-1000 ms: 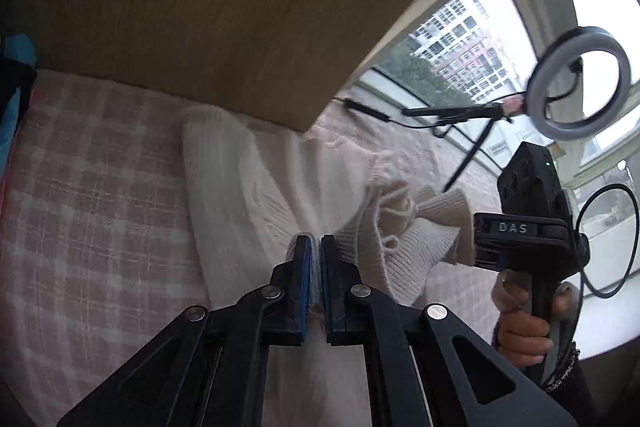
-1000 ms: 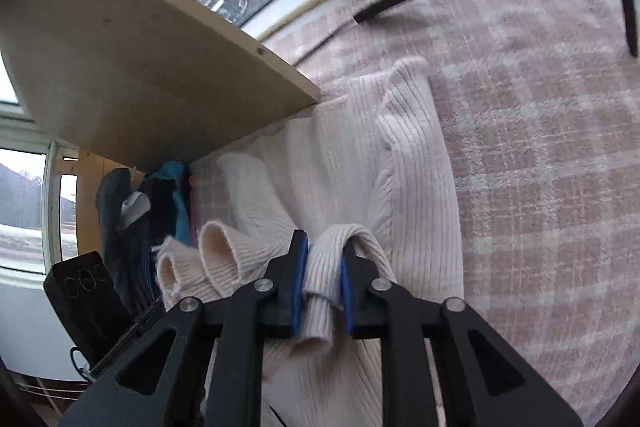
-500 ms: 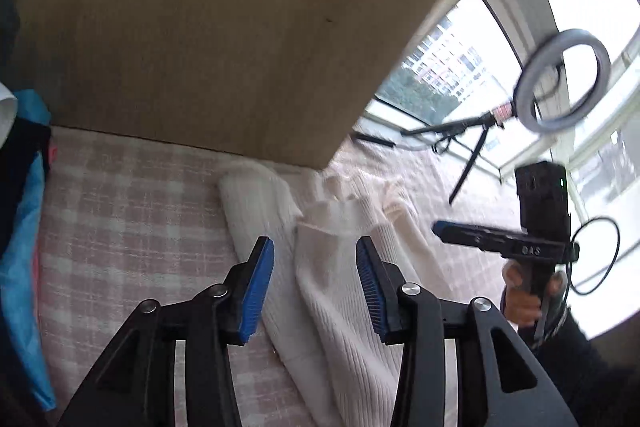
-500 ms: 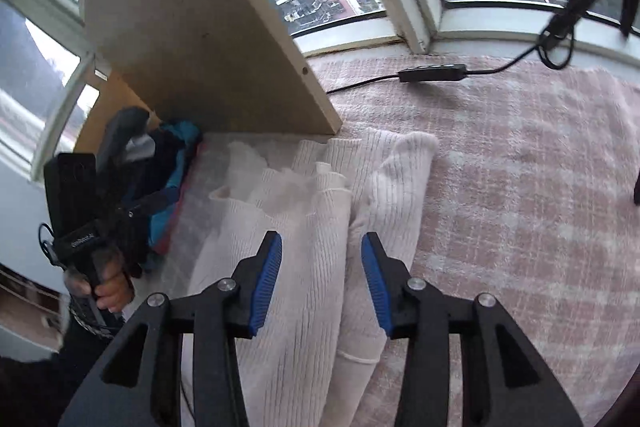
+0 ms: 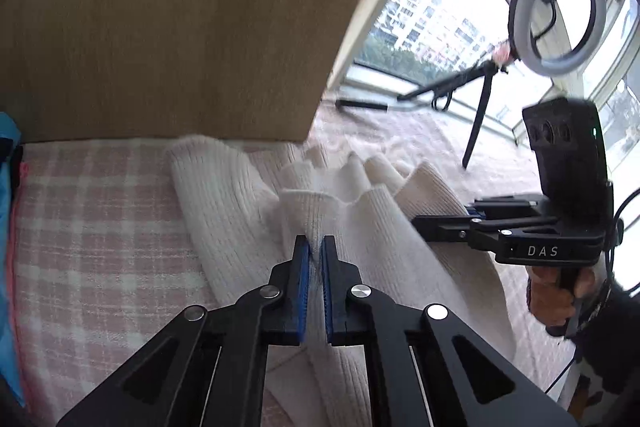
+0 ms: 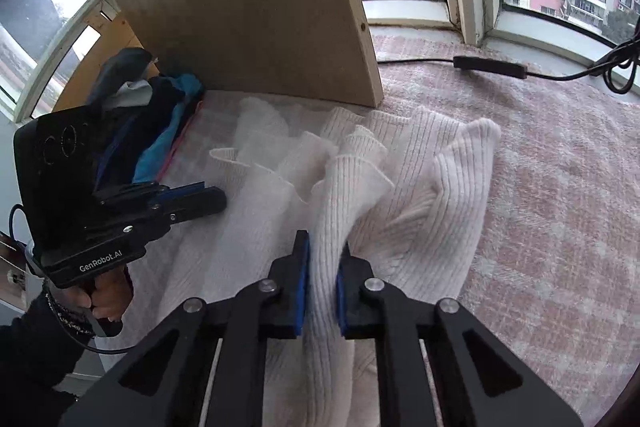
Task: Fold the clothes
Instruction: 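Lift the hem with both grippers and fold it up toward the collar, then open both grippers and release the folded sweater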
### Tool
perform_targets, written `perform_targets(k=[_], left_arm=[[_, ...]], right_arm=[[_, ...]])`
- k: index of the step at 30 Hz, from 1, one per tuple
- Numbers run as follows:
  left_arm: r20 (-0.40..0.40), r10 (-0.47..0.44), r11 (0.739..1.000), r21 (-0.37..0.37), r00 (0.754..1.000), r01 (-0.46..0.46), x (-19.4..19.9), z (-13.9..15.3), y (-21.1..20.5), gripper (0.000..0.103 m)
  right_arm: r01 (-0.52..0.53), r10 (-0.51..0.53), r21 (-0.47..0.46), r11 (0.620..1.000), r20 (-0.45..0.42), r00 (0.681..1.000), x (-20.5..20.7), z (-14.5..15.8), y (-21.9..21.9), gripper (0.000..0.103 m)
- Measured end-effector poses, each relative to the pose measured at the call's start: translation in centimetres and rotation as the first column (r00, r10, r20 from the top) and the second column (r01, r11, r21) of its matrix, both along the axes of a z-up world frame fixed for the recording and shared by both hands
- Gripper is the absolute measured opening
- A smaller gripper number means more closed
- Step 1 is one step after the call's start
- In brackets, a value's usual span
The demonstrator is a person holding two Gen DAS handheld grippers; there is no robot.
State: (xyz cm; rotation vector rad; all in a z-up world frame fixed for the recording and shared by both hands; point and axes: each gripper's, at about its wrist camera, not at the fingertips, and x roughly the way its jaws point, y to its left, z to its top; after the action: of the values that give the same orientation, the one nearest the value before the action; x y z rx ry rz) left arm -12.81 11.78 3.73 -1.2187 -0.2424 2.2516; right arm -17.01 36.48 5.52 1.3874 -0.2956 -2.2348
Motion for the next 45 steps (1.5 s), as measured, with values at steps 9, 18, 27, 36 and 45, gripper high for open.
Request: perform_targets(k=[9,18,27,36,45], left_arm=[[-0.050,0.074,0.989,-0.128,0.996,-0.080,-4.5,-1.3,0.1,0.005],[-0.024,0.129,0.980,-0.149,0.991,-0.131,-5.2,-1.3,0.1,0.028],[0.060,0.170,0.961,-0.231,0.984,-0.152,-7.6,-1.9,1.9,0.064],[0.095,0.133,0.973,-0.200,0.986,-0.112,-11.2,-4.8,3.4,0.035],[0.014,0.042,0.998,-0.049,0.999,-0.041,-8.8,1.7,2.6,0.012]], right_arm=[[0.184,-0.184,-0.011,0.983,-0.018,0.983,-3.0,0.3,3.1,0.010],[0.186,-0.173,0.248,0.951,-0.076,0.982,-3.1,0.0,1.5,0.033],[0.210,-0.214,0.175,0.962,0.001,0.977,-4.5,-0.7,3.4,0.073],[0.150,-0.153,0.058,0.987,0.052,0.987,-6.8,-3.7,4.0,0.053],[0.182,-0.185,-0.047,0.982,-0.056,0.981,-3.8,2.0,4.2,0.022]])
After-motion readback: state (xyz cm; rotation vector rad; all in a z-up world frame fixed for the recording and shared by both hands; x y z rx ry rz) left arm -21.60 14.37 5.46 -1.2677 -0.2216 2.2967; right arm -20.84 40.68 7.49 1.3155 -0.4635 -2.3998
